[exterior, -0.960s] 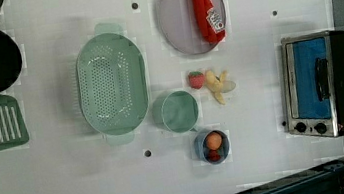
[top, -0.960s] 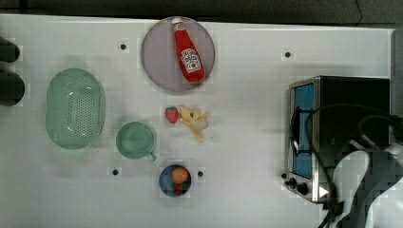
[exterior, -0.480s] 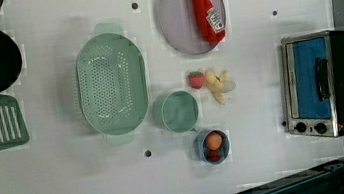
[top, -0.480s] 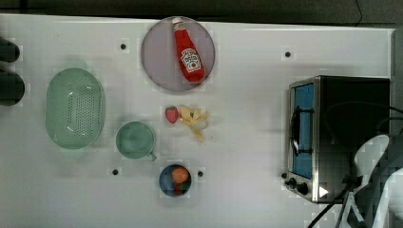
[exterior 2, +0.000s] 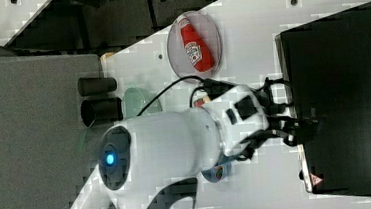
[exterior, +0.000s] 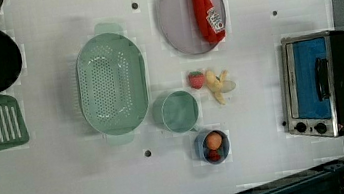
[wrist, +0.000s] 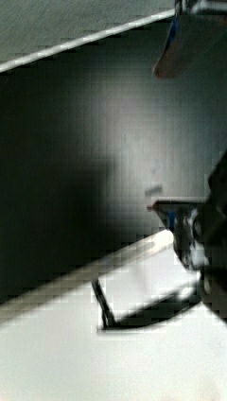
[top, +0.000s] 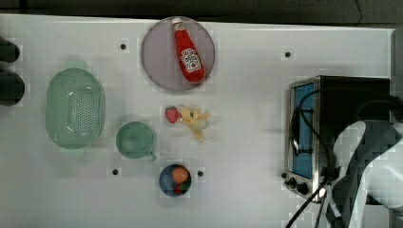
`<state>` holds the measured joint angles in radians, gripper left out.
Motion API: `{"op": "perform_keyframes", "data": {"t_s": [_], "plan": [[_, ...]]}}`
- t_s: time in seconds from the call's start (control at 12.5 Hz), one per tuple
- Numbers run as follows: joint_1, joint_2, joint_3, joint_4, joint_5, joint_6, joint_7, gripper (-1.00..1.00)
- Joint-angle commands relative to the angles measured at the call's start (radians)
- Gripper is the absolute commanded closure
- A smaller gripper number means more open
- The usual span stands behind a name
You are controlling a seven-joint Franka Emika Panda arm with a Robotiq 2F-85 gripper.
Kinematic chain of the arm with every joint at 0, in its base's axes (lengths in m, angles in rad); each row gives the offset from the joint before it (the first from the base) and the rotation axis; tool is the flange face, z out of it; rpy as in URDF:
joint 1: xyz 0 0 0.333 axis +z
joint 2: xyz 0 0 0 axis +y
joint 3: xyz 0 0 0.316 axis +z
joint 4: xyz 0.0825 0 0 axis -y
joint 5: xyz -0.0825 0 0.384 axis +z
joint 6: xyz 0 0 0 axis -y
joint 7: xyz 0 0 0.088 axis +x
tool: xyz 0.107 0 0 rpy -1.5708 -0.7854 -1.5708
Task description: Pick banana from table and place on oven.
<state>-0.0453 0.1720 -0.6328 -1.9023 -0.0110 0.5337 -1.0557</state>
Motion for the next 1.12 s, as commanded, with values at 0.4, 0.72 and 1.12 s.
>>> {"op": "perform_keyframes", "data": {"t_s": [0.4, 0.72, 1.12], "plan": [[0.054, -0.176, 0.064, 0.16, -0.025, -0.327, 0.172, -1.0], [0.077, -0.297, 0.264, 0.171, -0.035, -0.477, 0.644, -1.0], [0.077, -0.392, 0.47, 0.113, -0.04, -0.544, 1.084, -1.0]]}}
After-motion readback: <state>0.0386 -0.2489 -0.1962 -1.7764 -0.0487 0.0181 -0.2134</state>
